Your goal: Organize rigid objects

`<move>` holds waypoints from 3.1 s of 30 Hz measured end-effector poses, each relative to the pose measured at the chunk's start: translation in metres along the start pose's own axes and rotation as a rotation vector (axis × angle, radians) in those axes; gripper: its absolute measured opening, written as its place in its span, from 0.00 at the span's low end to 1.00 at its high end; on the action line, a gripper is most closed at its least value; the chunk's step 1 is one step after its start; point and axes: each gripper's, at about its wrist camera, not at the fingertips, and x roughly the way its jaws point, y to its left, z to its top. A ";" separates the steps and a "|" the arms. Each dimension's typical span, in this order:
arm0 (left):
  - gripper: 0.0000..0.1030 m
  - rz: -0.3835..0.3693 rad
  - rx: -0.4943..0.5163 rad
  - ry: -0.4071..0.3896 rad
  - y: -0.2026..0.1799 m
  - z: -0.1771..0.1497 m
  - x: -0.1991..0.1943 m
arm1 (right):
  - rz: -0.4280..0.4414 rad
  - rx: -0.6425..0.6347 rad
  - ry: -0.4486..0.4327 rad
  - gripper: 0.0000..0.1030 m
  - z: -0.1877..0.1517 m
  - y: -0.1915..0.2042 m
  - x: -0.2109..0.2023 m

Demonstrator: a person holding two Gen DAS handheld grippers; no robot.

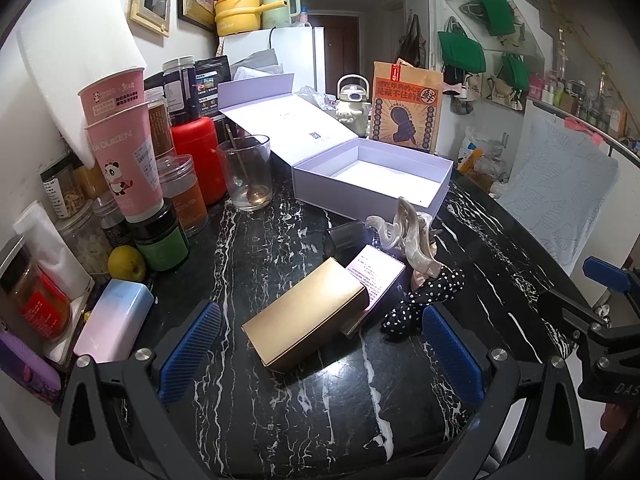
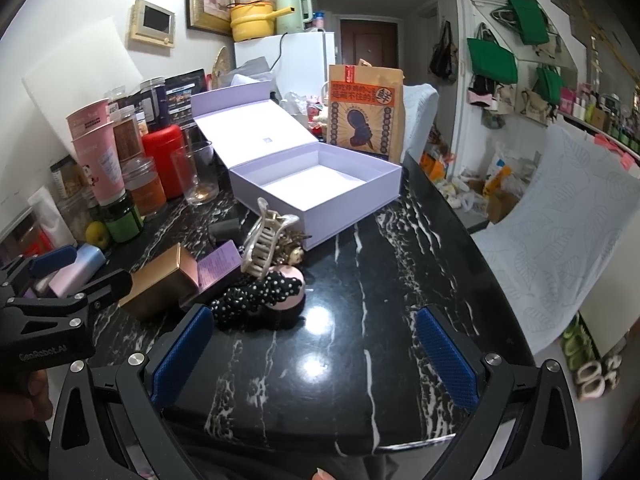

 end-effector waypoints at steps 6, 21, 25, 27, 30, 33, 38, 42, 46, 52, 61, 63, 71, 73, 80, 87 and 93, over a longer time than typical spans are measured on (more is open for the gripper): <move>1.00 0.003 -0.001 -0.004 0.002 0.002 -0.002 | 0.002 -0.004 -0.001 1.00 0.000 0.000 0.000; 1.00 0.010 0.008 -0.005 0.002 0.002 -0.004 | 0.004 -0.006 0.002 1.00 0.000 0.002 0.000; 1.00 0.006 0.008 -0.001 0.002 0.001 -0.003 | 0.004 -0.006 0.002 1.00 0.000 0.002 0.000; 1.00 0.005 0.009 -0.002 0.002 0.001 -0.003 | 0.003 -0.007 0.001 1.00 -0.001 0.002 0.000; 1.00 0.003 0.011 -0.003 0.001 0.000 -0.004 | 0.004 -0.006 0.001 1.00 -0.001 0.002 0.000; 1.00 0.001 0.011 -0.002 0.000 -0.001 -0.004 | 0.005 -0.006 0.002 1.00 -0.001 0.002 0.000; 1.00 0.001 0.010 -0.002 0.000 -0.001 -0.004 | 0.005 -0.006 0.003 1.00 -0.001 0.002 -0.001; 1.00 -0.005 0.009 0.001 0.000 -0.003 -0.003 | 0.006 -0.007 0.004 1.00 -0.002 0.002 0.001; 1.00 -0.016 0.007 0.006 0.002 -0.005 -0.002 | 0.010 -0.007 0.010 1.00 -0.005 0.003 0.004; 1.00 -0.033 0.007 0.009 0.006 -0.008 0.006 | 0.033 0.002 0.014 1.00 -0.008 0.001 0.009; 1.00 -0.075 0.034 0.057 0.014 -0.014 0.034 | 0.075 -0.019 0.027 1.00 -0.016 0.006 0.025; 1.00 -0.099 0.032 0.064 0.019 -0.014 0.041 | 0.076 -0.018 0.037 1.00 -0.018 0.007 0.029; 0.92 -0.248 0.028 0.139 0.039 -0.008 0.080 | 0.077 -0.011 0.073 1.00 -0.025 0.005 0.041; 0.89 -0.276 0.028 0.161 0.040 -0.007 0.090 | 0.076 -0.011 0.080 1.00 -0.025 0.005 0.043; 0.56 -0.308 0.049 0.201 0.041 -0.009 0.105 | 0.086 -0.016 0.106 1.00 -0.029 0.010 0.054; 0.43 -0.300 0.050 0.217 0.043 -0.010 0.103 | 0.090 -0.018 0.121 1.00 -0.027 0.011 0.063; 0.43 -0.331 -0.021 0.204 0.053 -0.010 0.090 | 0.108 -0.002 0.146 1.00 -0.023 0.008 0.076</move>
